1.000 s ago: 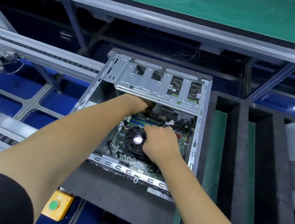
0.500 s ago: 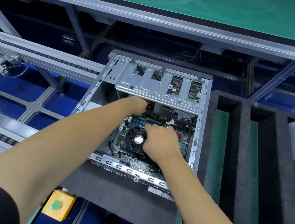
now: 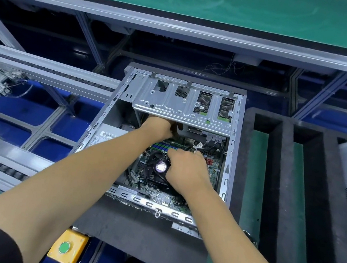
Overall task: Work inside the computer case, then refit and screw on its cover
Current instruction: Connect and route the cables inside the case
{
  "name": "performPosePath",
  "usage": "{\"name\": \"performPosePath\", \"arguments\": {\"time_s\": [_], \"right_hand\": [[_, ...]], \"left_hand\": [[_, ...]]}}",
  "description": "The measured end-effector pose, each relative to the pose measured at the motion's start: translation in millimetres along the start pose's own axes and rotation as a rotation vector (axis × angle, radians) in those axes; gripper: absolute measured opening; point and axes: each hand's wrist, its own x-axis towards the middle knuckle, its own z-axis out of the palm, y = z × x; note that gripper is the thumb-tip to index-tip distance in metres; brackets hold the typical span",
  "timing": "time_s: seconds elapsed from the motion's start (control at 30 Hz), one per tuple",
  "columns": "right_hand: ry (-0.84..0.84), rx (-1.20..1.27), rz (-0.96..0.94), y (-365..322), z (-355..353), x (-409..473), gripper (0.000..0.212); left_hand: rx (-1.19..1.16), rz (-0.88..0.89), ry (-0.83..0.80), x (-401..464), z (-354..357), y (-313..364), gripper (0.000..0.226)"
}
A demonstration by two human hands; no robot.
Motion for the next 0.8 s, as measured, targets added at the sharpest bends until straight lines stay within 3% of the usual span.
{"name": "performPosePath", "arguments": {"time_s": [0.1,0.3,0.53,0.63,0.8], "right_hand": [[0.004,-0.001,-0.002,0,1,0,0.015],[0.001,-0.004,0.0,0,1,0,0.015],[-0.012,0.008,0.005,0,-1,-1,0.015],[-0.017,0.016,0.008,0,-2,0,0.014],[-0.014,0.022,0.0,0,-2,0,0.016]], "left_hand": [[0.025,0.026,0.008,-2,1,2,0.022],[0.081,0.103,0.024,-9,-6,8,0.015],[0.18,0.177,-0.082,-12,-14,14,0.016],[0.114,0.136,-0.1,-9,-14,9,0.037],[0.063,0.189,-0.175,-8,-14,-4,0.034]]}}
